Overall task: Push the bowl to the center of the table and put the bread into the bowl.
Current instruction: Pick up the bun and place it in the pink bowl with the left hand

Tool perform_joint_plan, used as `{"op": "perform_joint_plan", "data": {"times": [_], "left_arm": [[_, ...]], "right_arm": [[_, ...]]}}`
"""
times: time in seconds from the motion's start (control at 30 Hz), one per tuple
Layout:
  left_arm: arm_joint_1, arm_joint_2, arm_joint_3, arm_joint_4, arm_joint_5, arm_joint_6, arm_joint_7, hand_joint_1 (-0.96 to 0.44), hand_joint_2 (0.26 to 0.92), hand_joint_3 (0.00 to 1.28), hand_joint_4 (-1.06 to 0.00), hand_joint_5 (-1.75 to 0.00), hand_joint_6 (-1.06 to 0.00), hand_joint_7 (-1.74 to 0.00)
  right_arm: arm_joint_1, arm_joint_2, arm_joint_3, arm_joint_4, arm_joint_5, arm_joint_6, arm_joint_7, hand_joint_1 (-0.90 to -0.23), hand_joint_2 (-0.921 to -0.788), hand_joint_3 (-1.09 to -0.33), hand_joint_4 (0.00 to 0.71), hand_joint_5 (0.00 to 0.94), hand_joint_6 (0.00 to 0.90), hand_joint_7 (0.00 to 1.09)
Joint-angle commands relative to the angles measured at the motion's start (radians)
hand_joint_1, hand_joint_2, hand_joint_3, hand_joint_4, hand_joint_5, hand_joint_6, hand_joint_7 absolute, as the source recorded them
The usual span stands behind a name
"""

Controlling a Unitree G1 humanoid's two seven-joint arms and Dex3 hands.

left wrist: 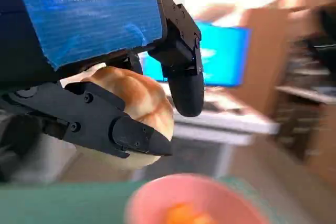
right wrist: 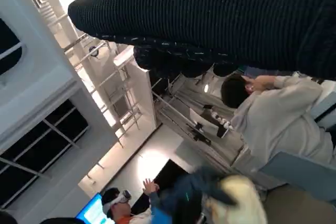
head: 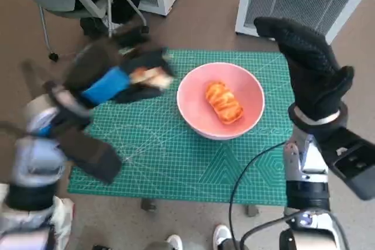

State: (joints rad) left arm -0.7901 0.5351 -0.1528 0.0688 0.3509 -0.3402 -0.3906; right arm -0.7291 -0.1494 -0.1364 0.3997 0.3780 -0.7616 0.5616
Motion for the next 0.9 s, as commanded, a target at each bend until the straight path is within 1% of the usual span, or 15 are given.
{"op": "perform_joint_plan", "data": {"times": [0.03, 0.17, 0.3, 0.37, 0.43, 0.47, 0.5, 0.53, 0.57, 0.6, 0.63, 0.67, 0.77, 0.83, 0.9], "left_arm": [[-0.111, -0.062, -0.070, 0.121, 0.032, -0.050, 0.002, 0.00, 0.920, 0.12, -0.58, -1.20, -0.61, -1.27], [-0.162, -0.114, -0.116, 0.216, 0.074, -0.058, 0.026, 0.00, 0.920, 0.10, -0.60, -1.17, -0.63, -1.25], [-0.182, -0.160, -0.152, 0.297, 0.104, -0.041, 0.034, 0.00, 0.920, 0.10, -0.60, -1.18, -0.64, -1.23], [-0.186, -0.178, -0.168, 0.329, 0.118, -0.015, 0.027, 0.00, 0.921, 0.12, -0.58, -1.18, -0.62, -1.26], [-0.187, -0.192, -0.186, 0.356, 0.129, 0.025, 0.006, 0.00, 0.921, 0.18, -0.50, -1.24, -0.57, -1.34], [-0.188, -0.197, -0.194, 0.367, 0.133, 0.042, -0.005, -0.07, 0.921, 0.20, -0.47, -1.10, -0.55, -1.37], [-0.187, -0.202, -0.206, 0.375, 0.140, 0.077, -0.033, -0.17, 0.921, 0.23, -0.48, -0.78, -0.50, -1.41], [-0.186, -0.204, -0.215, 0.379, 0.145, 0.102, -0.053, -0.15, 0.900, 0.19, -0.42, -0.50, -0.40, -1.06], [-0.187, -0.205, -0.230, 0.376, 0.154, 0.154, -0.097, -0.15, 0.899, 0.17, -0.40, -0.40, -0.38, -0.89], [-0.189, -0.205, -0.240, 0.371, 0.160, 0.191, -0.128, -0.17, 0.897, 0.12, -0.30, -0.26, -0.32, -0.60], [-0.194, -0.206, -0.254, 0.364, 0.168, 0.249, -0.178, -0.19, 0.901, 0.08, -0.23, -0.16, -0.29, -0.40], [-0.198, -0.206, -0.263, 0.356, 0.173, 0.291, -0.214, -0.22, 0.903, 0.06, -0.15, -0.11, -0.24, -0.26], [-0.207, -0.206, -0.273, 0.330, 0.168, 0.389, -0.306, -0.28, 0.908, 0.03, -0.05, -0.03, -0.18, -0.09], [-0.201, -0.204, -0.267, 0.312, 0.154, 0.416, -0.330, -0.31, 0.911, 0.02, -0.02, -0.02, -0.17, -0.05], [-0.187, -0.204, -0.253, 0.297, 0.136, 0.418, -0.330, -0.34, 0.914, 0.02, -0.01, -0.01, -0.16, -0.03]], "right_arm": [[0.005, 0.000, 0.000, 0.020, -0.006, -0.007, 0.007, -0.545, -0.921, -0.826, -0.001, 0.482, -0.001, 0.66], [0.008, 0.000, 0.001, 0.014, -0.010, -0.007, 0.002, -0.541, -0.921, -0.826, -0.001, 0.482, -0.001, 0.67], [0.014, -0.002, 0.002, 0.003, -0.011, -0.004, -0.001, -0.540, -0.921, -0.827, -0.001, 0.482, -0.001, 0.67], [0.018, -0.003, 0.001, -0.003, -0.009, 0.000, -0.001, -0.545, -0.921, -0.826, -0.001, 0.480, -0.001, 0.67], [0.021, -0.003, 0.001, -0.009, -0.008, 0.003, -0.002, -0.558, -0.921, -0.822, -0.001, 0.478, -0.001, 0.67], [0.022, -0.003, 0.001, -0.012, -0.008, 0.004, -0.003, -0.561, -0.921, -0.821, -0.001, 0.477, -0.001, 0.67], [0.024, -0.003, 0.000, -0.016, -0.010, 0.005, -0.005, -0.566, -0.921, -0.820, -0.001, 0.477, -0.001, 0.67], [0.026, -0.003, 0.000, -0.019, -0.011, 0.006, -0.007, -0.572, -0.921, -0.819, -0.001, 0.477, -0.001, 0.67], [0.027, -0.004, -0.001, -0.021, -0.013, 0.006, -0.009, -0.574, -0.921, -0.818, -0.001, 0.477, -0.001, 0.67], [0.028, -0.004, -0.001, -0.023, -0.014, 0.006, -0.011, -0.578, -0.921, -0.817, -0.001, 0.477, -0.001, 0.67], [0.029, -0.004, -0.002, -0.026, -0.016, 0.007, -0.013, -0.581, -0.921, -0.817, -0.001, 0.477, -0.001, 0.67], [0.030, -0.004, -0.002, -0.028, -0.017, 0.008, -0.016, -0.583, -0.921, -0.816, -0.001, 0.477, -0.001, 0.67], [0.032, -0.005, -0.003, -0.032, -0.023, 0.009, -0.023, -0.585, -0.921, -0.816, -0.001, 0.477, -0.001, 0.67], [0.033, -0.004, -0.003, -0.034, -0.028, 0.008, -0.029, -0.585, -0.921, -0.815, -0.001, 0.476, -0.001, 0.67], [0.033, -0.003, -0.003, -0.033, -0.033, 0.005, -0.034, -0.585, -0.921, -0.815, -0.001, 0.476, -0.001, 0.66]]}}
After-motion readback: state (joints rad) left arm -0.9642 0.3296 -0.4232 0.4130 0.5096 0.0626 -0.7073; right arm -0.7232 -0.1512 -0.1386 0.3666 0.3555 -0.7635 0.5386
